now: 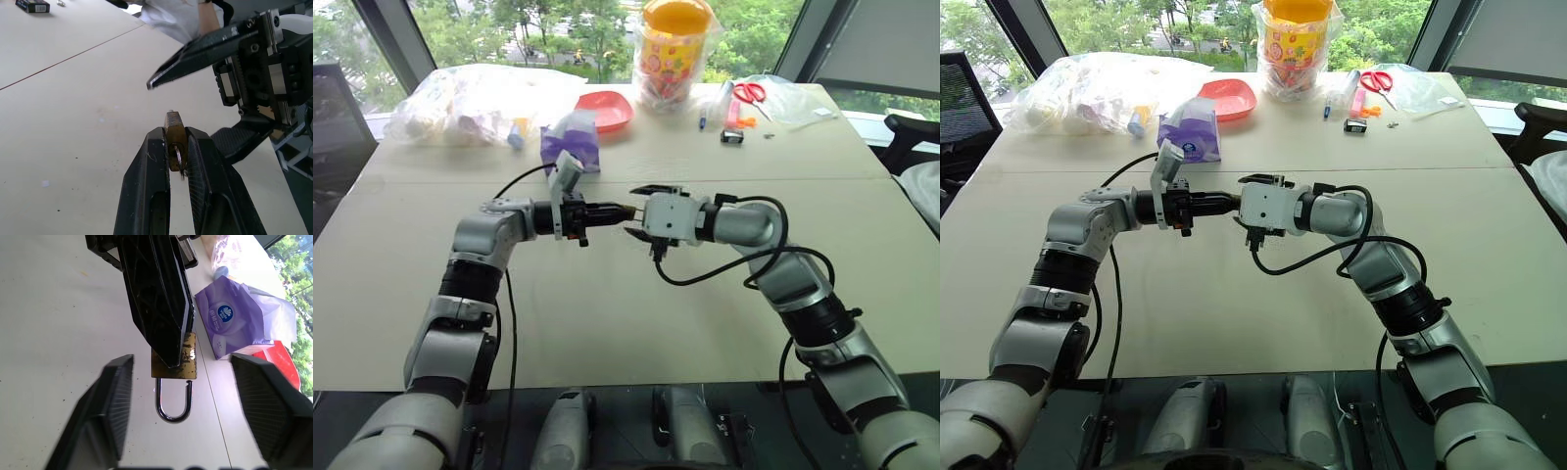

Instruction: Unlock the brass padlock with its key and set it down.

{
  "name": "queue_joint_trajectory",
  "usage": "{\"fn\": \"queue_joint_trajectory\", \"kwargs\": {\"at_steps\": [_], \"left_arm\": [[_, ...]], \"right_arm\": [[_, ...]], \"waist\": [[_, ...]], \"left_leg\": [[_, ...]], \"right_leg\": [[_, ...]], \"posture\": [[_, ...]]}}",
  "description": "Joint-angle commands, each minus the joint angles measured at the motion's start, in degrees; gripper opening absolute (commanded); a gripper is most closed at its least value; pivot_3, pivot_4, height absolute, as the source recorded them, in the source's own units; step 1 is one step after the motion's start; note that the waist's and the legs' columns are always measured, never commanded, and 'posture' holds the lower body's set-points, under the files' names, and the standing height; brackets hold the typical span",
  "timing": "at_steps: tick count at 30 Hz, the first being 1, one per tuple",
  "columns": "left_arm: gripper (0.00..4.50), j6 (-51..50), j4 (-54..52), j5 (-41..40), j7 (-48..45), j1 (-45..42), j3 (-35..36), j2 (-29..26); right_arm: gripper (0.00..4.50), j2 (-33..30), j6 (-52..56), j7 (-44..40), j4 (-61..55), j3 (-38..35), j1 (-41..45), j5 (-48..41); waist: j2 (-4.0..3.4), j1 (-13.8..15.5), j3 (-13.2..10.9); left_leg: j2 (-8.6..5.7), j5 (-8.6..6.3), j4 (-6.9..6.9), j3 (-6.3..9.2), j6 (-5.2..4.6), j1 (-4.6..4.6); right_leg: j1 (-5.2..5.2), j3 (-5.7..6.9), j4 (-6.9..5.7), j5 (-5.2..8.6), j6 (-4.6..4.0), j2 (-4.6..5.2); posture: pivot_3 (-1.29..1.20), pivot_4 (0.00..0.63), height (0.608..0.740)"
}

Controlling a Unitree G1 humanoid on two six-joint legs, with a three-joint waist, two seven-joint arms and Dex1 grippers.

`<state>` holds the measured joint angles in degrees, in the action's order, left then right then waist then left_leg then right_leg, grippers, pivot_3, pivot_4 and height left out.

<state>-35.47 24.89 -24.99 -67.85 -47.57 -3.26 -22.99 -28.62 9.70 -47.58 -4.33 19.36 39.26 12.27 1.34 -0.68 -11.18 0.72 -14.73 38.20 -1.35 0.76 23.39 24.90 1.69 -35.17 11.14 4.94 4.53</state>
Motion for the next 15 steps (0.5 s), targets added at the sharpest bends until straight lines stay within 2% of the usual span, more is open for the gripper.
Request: {"fn": "queue_joint_trajectory", "kwargs": {"at_steps": [1, 3, 7, 15], "left_arm": [[0.00, 0.06, -1.32, -1.16, 0.71, -0.09, 2.47, -0.77], [0.00, -0.39, -1.52, -1.91, 0.98, 0.37, 3.48, -1.02], [0.00, -1.46, -2.99, -2.57, -0.15, 1.55, 3.33, -1.45], [0.00, -3.47, -4.87, -4.31, -1.17, 1.41, 3.34, -1.20]], "right_arm": [[4.48, -2.23, -0.13, 1.88, -1.89, -3.28, -0.35, 0.94], [4.48, -1.74, 2.93, 3.01, -3.24, -6.03, -1.91, -1.53], [4.48, 3.46, 15.16, 4.17, -9.71, -11.66, -3.44, -9.87], [4.48, 4.01, 21.05, 6.04, -12.64, -11.48, -3.91, -12.45]], "waist": [[0.00, 0.02, 0.00], [0.00, 0.03, 0.00], [0.00, -0.17, 0.00], [0.00, 0.11, 0.00]], "left_leg": [[0.00, 0.00, 0.00, 0.00, 0.00, 0.00], [0.00, 0.00, 0.00, 0.00, 0.00, 0.00], [0.02, 0.00, -0.01, -0.01, 0.00, -0.01], [0.01, 0.00, 0.02, 0.01, 0.00, 0.00]], "right_leg": [[0.00, 0.00, 0.00, 0.00, 0.00, 0.00], [0.00, 0.00, 0.00, 0.00, 0.00, 0.01], [0.01, 0.00, -0.01, 0.00, 0.00, 0.00], [-0.01, 0.00, -0.01, 0.03, -0.07, 0.04]], "posture": [[0.00, 0.150, 0.740], [0.00, 0.150, 0.740], [0.00, 0.150, 0.740], [0.00, 0.150, 0.740]]}}
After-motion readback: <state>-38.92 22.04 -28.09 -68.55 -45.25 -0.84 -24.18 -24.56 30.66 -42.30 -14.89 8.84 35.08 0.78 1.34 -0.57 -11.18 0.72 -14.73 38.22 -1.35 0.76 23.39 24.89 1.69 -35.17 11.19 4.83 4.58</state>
